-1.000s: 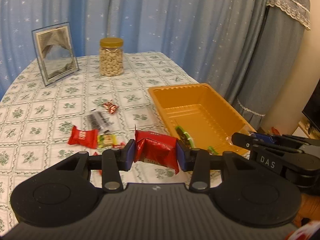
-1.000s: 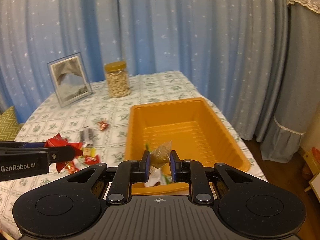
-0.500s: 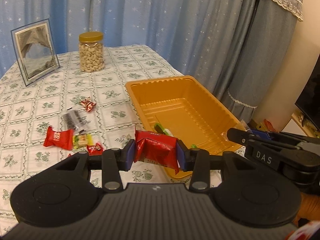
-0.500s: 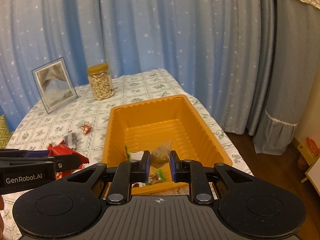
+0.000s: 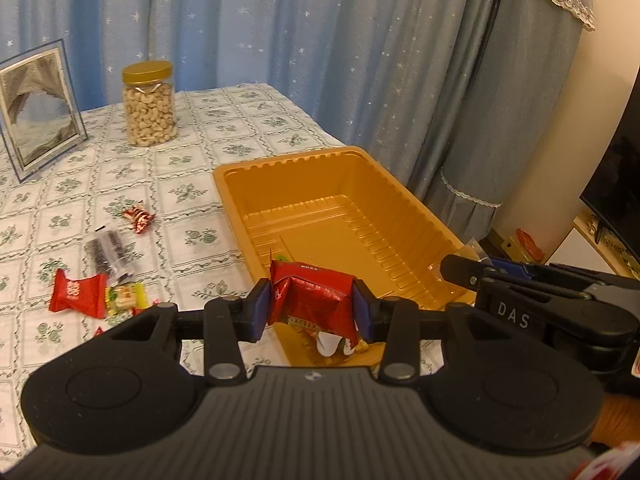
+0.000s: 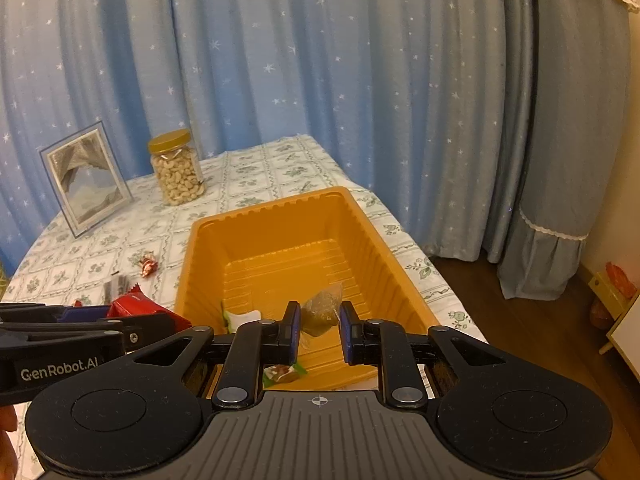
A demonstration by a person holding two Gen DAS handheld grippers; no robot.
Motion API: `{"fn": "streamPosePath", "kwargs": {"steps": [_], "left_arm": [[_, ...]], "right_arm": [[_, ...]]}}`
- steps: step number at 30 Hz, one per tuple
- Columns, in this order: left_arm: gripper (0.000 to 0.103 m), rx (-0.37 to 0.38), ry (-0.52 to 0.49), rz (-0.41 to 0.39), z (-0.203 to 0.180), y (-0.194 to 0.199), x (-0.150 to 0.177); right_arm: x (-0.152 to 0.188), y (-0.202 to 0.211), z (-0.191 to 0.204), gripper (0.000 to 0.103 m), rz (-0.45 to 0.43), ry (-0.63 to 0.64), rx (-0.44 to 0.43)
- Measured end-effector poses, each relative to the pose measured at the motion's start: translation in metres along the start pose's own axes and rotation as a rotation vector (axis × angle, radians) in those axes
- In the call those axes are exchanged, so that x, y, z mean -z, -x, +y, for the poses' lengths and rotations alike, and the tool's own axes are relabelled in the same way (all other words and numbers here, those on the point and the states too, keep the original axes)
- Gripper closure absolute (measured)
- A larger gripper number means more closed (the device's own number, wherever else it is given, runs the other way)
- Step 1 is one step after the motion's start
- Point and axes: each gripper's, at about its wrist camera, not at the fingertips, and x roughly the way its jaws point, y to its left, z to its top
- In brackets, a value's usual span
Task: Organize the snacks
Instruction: 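Carry the red packet and the brown candy over the orange tray, then open both tools to release the snacks into the orange tray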
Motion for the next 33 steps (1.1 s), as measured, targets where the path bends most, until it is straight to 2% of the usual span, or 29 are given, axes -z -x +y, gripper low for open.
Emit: {"fn": "streamPosePath", "kwargs": {"steps": [16,17,19,20,33], "left_arm": [[0.063,0.017,-0.023,0.024,-0.003,-0.035,-0.01],[0.062,0.023,-0.024,0.026,-0.003,-0.037,-0.01],[0.054,0.032,-0.021,0.029,-0.003,-0.04,-0.011],[0.047,0.026,-0.022,0.025,-0.003,-0.04,-0.011],[0.046,-0.025,0.054,0.004,0.026,-0.01,0.001]], "right_arm": [[-0.004,-0.024,-0.018,0.083,0.017,-0.05,0.024],[-0.004,-0.025,-0.019,0.083,0.018,-0.051,0.026],[-0.004,-0.026,-0.019,0.083,0.021,-0.053,0.028],[-0.004,-0.027,-0.02,0.083,0.023,-0.056,0.028],[-0.004,-0.025,-0.012,0.082,0.021,-0.05,0.004]]}}
